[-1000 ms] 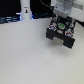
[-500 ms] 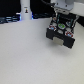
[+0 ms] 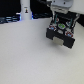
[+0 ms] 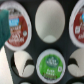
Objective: Open the kcup holder, insert the kcup into the holder, and close the kcup holder
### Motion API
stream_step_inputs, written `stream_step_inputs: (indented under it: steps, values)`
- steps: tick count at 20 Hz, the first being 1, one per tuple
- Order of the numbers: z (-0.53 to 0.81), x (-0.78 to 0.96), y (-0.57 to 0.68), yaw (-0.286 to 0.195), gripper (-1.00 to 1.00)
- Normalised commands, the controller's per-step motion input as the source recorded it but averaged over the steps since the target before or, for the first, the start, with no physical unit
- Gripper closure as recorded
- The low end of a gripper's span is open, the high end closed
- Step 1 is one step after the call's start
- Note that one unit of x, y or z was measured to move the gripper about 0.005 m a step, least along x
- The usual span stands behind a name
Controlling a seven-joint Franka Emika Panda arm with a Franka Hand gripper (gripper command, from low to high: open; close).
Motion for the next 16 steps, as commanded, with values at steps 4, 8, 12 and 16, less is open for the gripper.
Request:
stream_step_inputs:
  steps: [4, 8, 12, 16]
  values:
    - [0.02, 0.81, -0.32, 0.008, -1.00]
    - [-0.05, 0.82, -0.09, 0.031, -1.00]
    - [-0.17, 0.70, 0.13, 0.094, -1.00]
    - [-0.25, 0.21, 0.25, 0.222, -1.00]
